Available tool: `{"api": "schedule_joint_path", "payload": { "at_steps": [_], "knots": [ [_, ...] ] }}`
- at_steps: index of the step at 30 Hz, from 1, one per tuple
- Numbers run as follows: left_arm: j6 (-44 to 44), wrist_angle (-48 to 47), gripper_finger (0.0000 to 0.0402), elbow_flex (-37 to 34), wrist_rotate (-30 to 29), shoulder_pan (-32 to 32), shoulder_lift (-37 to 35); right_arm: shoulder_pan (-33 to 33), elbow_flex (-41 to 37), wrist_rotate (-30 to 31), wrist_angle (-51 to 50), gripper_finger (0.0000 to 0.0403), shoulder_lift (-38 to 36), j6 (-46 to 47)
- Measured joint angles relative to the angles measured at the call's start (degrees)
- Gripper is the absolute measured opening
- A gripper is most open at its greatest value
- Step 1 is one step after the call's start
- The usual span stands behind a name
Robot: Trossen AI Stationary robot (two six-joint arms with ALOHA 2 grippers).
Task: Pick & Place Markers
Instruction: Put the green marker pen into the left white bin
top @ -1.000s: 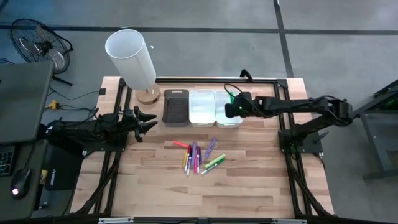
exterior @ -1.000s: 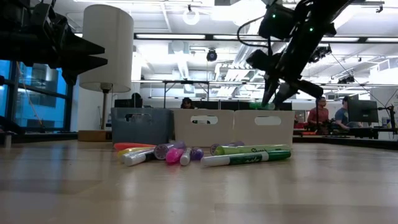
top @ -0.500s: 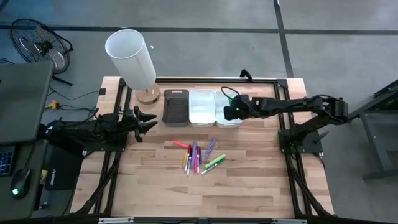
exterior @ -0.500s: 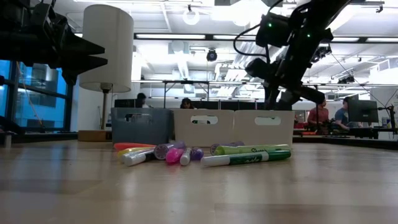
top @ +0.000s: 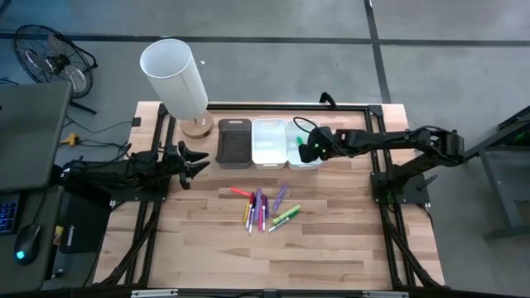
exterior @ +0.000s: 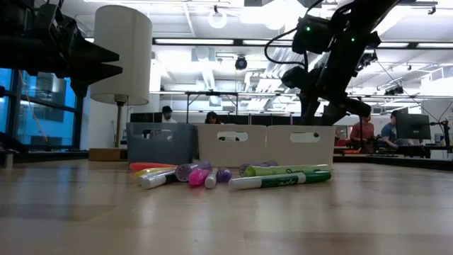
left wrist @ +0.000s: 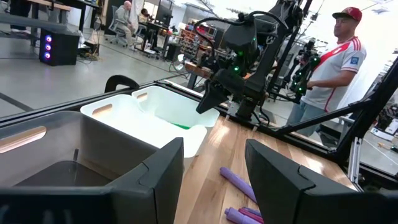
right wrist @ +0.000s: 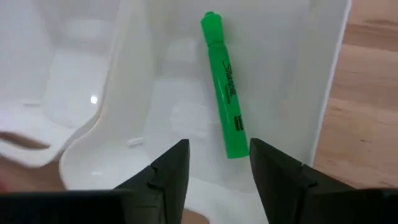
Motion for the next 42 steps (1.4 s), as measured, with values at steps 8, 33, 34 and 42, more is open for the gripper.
{"api": "schedule_joint_path", "payload": {
  "at_steps": [8, 33, 34, 42],
  "knots": [
    [0.0, 0.0, 0.0170, 0.0, 0.0, 0.0, 0.0, 3.5, 0.0, -0.7, 0.2, 0.0146, -5.7, -12.8],
    [0.0, 0.0, 0.0170, 0.0, 0.0, 0.0, 0.0, 23.9, 0.0, -6.2, 1.2, 0.0173, -7.5, -35.0],
    [0.0, 0.0, 0.0170, 0.0, 0.0, 0.0, 0.0, 24.8, 0.0, -6.3, 1.4, 0.0174, -7.5, -35.5],
    [0.0, 0.0, 0.0170, 0.0, 0.0, 0.0, 0.0, 30.9, 0.0, -6.6, 3.9, 0.0168, -7.5, -37.3]
  ]
}}
